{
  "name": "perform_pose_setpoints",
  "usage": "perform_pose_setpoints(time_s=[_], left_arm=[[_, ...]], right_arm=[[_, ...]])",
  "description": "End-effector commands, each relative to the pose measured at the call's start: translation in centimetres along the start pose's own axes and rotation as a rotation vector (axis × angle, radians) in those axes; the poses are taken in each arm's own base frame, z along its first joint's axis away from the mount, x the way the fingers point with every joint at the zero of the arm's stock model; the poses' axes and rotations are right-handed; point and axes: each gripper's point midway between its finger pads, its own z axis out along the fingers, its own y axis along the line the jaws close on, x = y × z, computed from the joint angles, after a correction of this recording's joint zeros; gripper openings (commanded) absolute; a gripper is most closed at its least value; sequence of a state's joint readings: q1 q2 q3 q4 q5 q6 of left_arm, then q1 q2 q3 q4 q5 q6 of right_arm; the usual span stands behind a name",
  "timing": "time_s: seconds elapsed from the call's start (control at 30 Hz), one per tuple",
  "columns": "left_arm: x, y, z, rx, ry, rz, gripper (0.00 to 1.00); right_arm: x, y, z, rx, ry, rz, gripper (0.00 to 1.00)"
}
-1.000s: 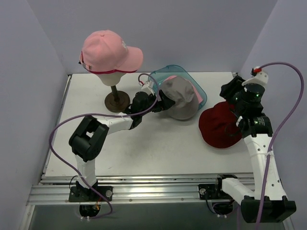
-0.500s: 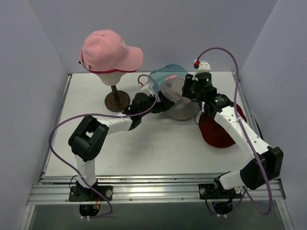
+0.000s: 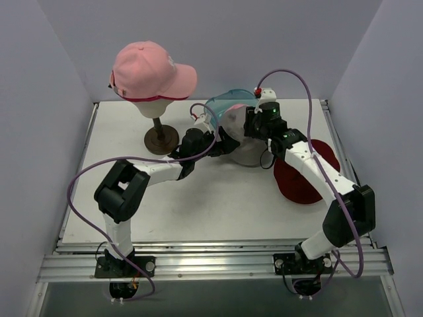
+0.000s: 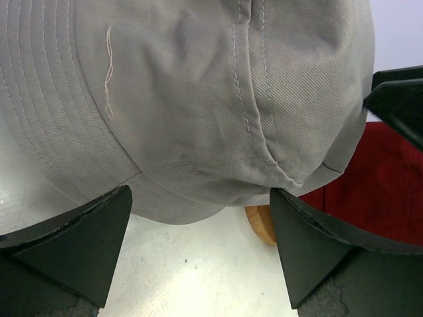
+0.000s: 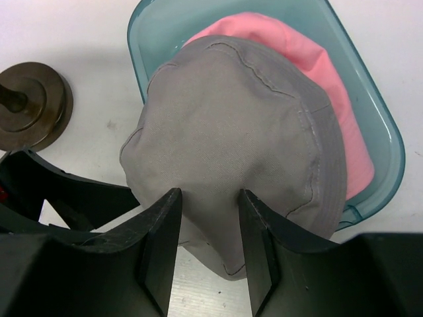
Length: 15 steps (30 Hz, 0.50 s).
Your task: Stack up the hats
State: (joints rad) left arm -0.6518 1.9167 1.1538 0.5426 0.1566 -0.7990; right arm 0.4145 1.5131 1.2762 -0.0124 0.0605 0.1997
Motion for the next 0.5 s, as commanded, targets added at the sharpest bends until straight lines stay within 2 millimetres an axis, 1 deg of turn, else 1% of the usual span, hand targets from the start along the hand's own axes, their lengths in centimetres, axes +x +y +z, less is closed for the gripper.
perform_pose_setpoints(time_s=[0.0,0.13,0.2,0.3,0.4,0.47], left_arm=[[-2.3,-1.5,-0.5,0.043,-0.073,0.035,0.94],[-2.2,-1.4,-0.4,0.042,-0.071,0.04,0.94],[-2.3,-1.4,-0.4,0.044,-0.069,0.038,0.94],[-2.3,-1.6,-0.4,0.046,-0.069,0.04,0.94],[-2.4,-1.6,-0.5,0.043,-0.07,0.043,0.94],[-2.4,-1.7,-0.6,0.045,-0.071,0.043,0.94]], right_arm=[[-0.1,0.8,0.5,-0.027,-0.022,-0.028,0.36],[0.7,0.1,1.0,0.007,-0.008,-0.035,0.38],[0.8,-0.4,1.2,0.042,0.001,-0.036,0.37],[0.7,-0.4,1.4,0.045,0.005,-0.039,0.37],[0.6,-0.4,1.5,0.047,0.007,-0.034,0.33],[0.5,-0.2,1.6,0.039,0.008,-0.033,0.28]])
